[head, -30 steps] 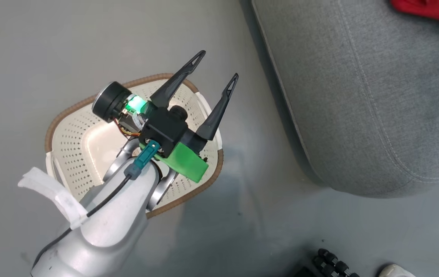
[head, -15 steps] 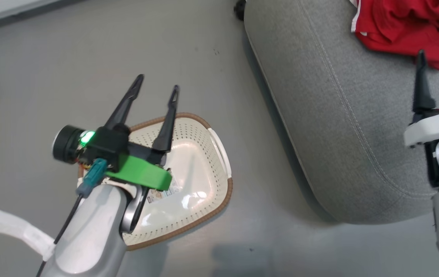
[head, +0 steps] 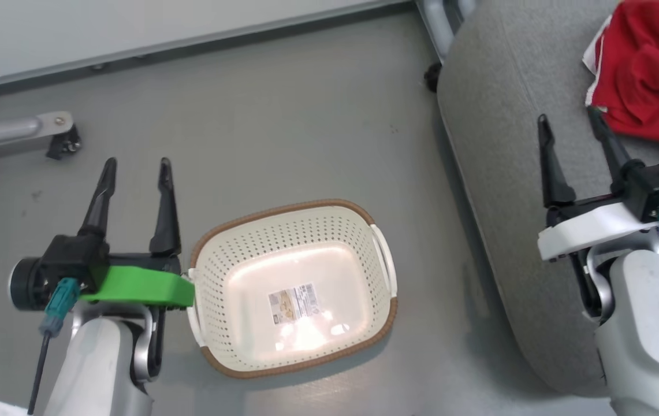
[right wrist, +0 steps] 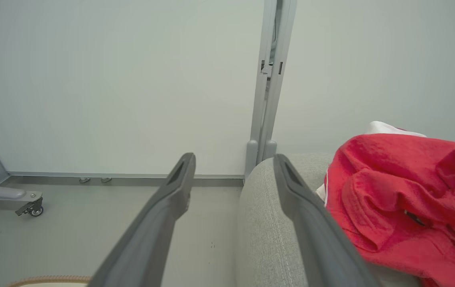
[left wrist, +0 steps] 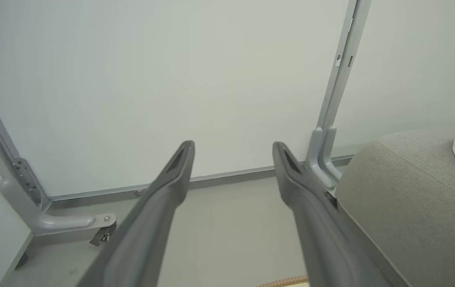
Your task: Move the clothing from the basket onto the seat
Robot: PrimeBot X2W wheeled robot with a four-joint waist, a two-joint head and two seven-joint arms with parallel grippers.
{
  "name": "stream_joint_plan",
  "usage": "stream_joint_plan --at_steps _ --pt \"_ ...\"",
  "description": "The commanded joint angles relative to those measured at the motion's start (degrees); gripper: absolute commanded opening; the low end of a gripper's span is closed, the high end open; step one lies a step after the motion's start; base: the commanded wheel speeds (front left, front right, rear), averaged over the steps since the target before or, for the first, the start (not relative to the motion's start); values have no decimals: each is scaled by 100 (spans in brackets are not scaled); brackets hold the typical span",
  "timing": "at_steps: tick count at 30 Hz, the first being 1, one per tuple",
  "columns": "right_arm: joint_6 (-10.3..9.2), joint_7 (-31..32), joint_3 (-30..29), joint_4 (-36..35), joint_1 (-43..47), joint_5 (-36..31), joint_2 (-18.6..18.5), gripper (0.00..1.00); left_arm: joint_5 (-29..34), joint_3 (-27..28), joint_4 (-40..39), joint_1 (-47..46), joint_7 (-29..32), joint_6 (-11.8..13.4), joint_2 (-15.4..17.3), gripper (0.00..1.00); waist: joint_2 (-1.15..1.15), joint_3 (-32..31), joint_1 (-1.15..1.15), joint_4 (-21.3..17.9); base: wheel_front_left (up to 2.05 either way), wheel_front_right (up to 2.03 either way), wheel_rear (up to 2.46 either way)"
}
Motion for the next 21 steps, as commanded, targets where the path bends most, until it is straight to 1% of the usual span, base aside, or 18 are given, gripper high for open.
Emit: stream_joint_plan --at_steps 1,4,10,17,21 --pt "-6 -13 59 -25 117 -12 29 100 33 111 -14 163 -1 -32 -48 100 0 -334 0 321 0 0 0" --pt "-5 -13 191 -38 185 -9 132 100 135 371 -19 332 -1 -83 -115 100 0 -464 0 403 0 0 0" --pt "-5 -13 436 -138 400 -109 273 100 322 691 -7 623 -1 -212 -254 100 0 -697 0 482 0 0 0" --pt "-6 -13 450 -397 895 -142 364 100 435 818 65 874 -1 -303 -391 100 0 -915 0 497 0 0 0" --pt "-5 -13 405 -571 1223 -158 390 100 477 856 82 1008 -1 -305 -435 100 0 -1034 0 468 0 0 0"
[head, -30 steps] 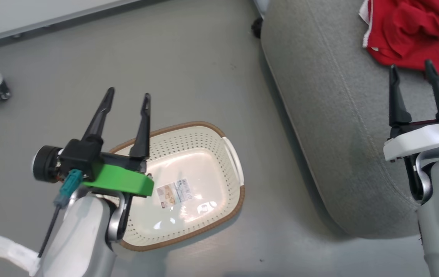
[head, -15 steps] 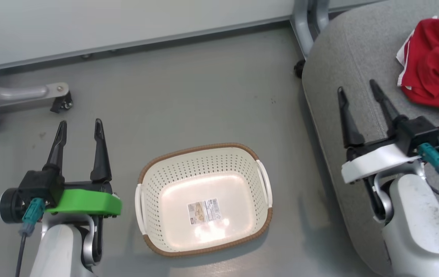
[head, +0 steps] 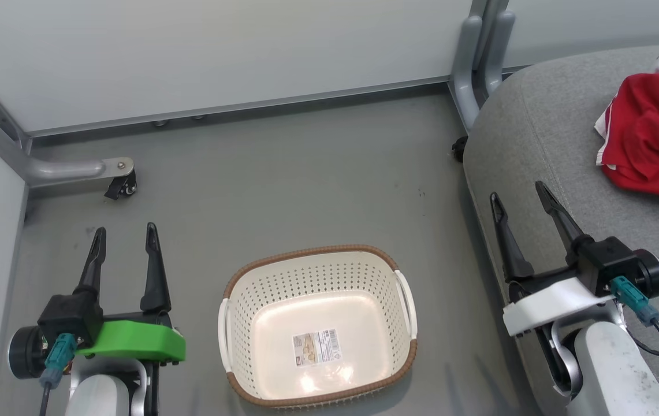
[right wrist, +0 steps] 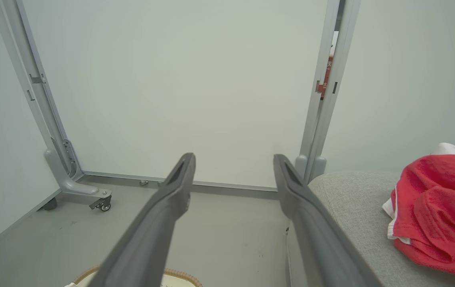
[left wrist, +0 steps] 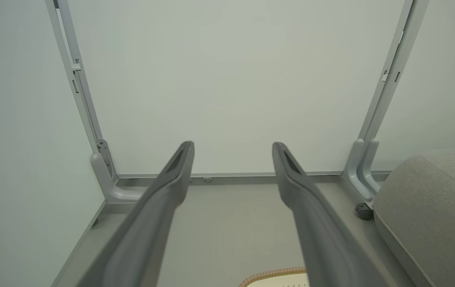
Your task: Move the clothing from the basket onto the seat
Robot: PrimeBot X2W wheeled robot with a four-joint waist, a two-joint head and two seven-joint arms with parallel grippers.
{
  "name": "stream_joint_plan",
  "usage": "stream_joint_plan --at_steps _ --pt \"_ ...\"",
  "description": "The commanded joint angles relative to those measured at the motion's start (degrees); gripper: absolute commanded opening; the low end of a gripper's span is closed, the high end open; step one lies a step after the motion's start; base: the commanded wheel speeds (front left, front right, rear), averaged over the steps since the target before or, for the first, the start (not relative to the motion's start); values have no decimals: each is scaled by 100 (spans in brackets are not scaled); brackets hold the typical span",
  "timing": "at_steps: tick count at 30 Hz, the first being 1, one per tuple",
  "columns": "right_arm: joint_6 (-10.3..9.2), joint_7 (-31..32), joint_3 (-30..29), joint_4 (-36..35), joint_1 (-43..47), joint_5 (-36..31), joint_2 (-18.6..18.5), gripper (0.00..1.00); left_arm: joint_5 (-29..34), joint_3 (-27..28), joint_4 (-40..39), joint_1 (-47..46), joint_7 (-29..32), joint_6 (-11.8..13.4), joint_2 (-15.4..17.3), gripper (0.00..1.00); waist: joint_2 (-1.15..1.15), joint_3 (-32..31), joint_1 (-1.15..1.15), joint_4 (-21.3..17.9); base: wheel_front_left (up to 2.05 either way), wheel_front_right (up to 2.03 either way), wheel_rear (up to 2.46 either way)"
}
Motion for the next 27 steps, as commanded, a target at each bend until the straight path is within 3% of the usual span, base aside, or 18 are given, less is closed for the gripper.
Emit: stream_joint_plan --at_steps 1,14,27 --pt "-4 -13 -29 -67 153 -19 -3 100 42 23 -1 130 -1 -9 -11 100 0 -86 0 -24 0 0 0" --pt "-5 -13 -268 -351 874 110 29 100 61 71 -53 462 -1 -50 -56 100 0 -410 0 -8 0 0 0" --pt "-4 -13 -218 -376 962 193 29 100 157 69 22 520 -1 -31 -66 100 0 -472 0 88 0 0 0"
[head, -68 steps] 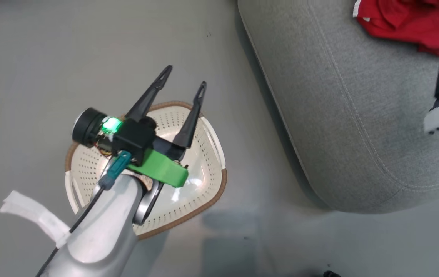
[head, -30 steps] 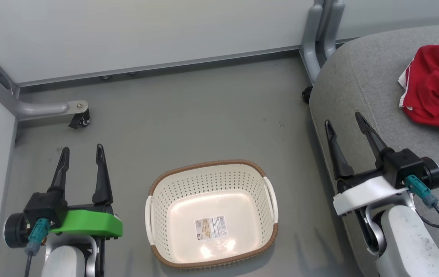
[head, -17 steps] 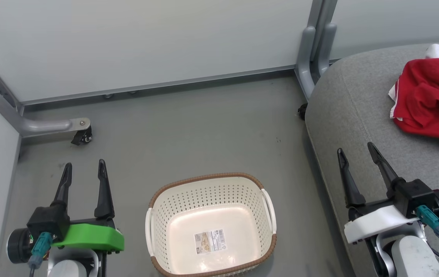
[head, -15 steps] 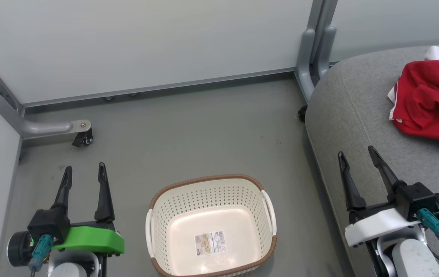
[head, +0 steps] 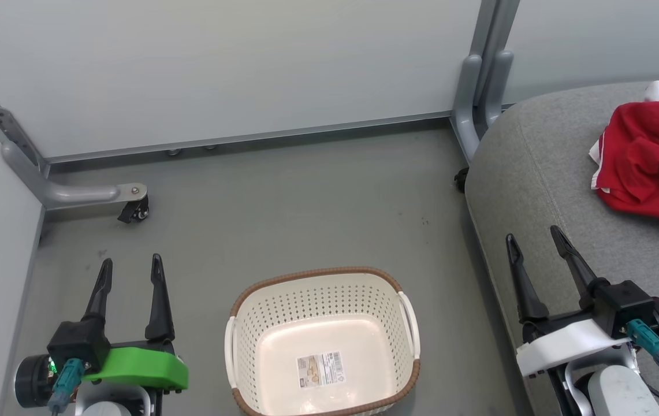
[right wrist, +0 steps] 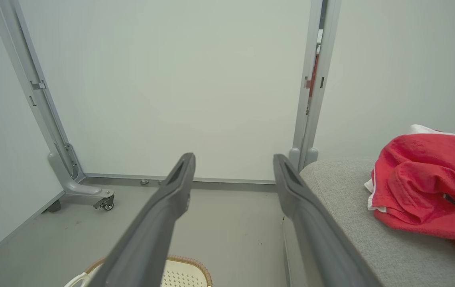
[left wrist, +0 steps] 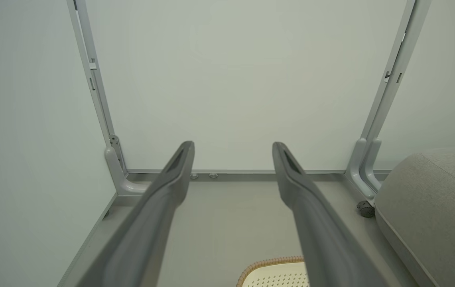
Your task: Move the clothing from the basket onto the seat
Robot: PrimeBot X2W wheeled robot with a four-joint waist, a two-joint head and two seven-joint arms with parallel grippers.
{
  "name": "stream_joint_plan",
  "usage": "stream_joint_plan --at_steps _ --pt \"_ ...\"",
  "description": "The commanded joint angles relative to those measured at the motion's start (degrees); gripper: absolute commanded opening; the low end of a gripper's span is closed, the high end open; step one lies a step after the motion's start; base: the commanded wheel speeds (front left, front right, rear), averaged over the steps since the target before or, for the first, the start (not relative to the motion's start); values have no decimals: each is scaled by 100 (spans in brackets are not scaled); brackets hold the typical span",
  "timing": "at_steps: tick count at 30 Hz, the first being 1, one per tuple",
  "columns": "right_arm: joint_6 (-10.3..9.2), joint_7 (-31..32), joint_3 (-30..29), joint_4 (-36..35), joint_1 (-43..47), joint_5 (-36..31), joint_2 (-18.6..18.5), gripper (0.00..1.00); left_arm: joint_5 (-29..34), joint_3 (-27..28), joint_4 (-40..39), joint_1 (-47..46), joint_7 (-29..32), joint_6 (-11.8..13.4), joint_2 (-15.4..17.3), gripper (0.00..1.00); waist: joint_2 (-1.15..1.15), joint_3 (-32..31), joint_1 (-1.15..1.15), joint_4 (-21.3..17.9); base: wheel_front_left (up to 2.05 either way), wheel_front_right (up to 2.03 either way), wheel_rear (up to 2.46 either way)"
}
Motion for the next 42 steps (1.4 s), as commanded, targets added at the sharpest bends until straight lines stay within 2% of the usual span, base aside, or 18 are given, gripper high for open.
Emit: stream_joint_plan --at_steps 1,10,11,14,25,42 --pt "-5 -13 -5 -3 76 41 -14 100 63 20 10 70 -1 -1 -7 100 0 8 0 6 0 0 0" --pt "-5 -13 13 5 22 52 -13 100 55 32 26 23 -1 -18 -8 100 0 66 0 12 0 0 0" --pt "0 0 14 13 -1 42 1 0 13 10 26 -1 1 -1 -3 0 0 66 0 11 0 0 0" --pt "0 3 22 159 47 46 27 0 -12 -6 193 21 4 0 -20 0 0 68 0 10 0 0 0" --pt "-1 321 -75 290 38 1371 14 0 -1270 117 274 -52 361 -66 -23 0 0 49 0 -38 0 0 0" --pt "-1 715 -202 393 -23 3020 -14 0 -2851 220 210 -91 753 -134 -18 0 0 23 0 -109 0 0 0"
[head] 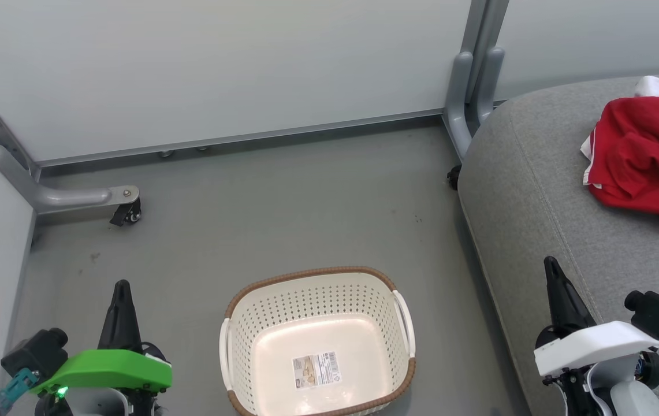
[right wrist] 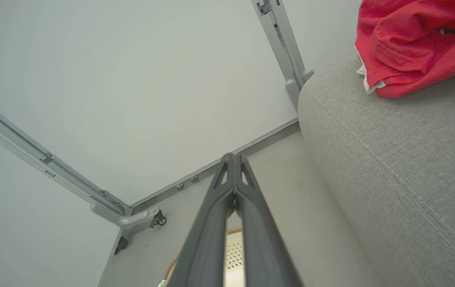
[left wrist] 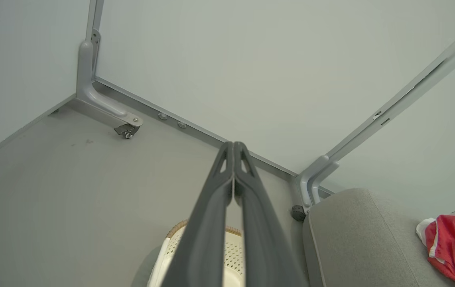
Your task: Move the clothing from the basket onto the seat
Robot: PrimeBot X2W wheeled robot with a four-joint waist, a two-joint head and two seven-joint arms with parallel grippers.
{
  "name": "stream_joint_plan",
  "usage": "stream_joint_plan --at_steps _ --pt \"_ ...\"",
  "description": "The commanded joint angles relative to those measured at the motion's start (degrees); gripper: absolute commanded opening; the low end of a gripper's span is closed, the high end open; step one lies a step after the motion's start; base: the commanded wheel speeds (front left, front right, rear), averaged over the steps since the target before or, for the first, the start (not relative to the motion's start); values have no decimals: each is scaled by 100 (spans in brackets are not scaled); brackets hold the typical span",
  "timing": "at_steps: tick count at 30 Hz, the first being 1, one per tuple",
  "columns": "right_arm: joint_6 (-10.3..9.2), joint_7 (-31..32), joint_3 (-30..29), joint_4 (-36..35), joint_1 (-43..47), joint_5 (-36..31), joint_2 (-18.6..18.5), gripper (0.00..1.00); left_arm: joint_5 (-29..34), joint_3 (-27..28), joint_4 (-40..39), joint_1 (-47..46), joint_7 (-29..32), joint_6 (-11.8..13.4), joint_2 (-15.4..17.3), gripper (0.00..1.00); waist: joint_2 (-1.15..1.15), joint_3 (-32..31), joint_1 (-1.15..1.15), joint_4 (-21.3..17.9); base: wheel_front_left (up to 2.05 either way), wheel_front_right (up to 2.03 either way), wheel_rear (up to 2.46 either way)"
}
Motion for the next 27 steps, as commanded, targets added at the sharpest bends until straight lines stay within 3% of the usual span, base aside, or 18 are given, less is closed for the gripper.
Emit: stream_joint_plan --at_steps 1,27 --pt "0 47 -38 -53 -135 233 -43 0 -236 44 -93 -121 58 -36 25 0 0 -3 0 -6 0 0 0" --pt "-1 533 -195 77 -207 2235 -74 0 -2146 193 -138 -205 558 -119 33 0 0 -44 0 -116 0 0 0"
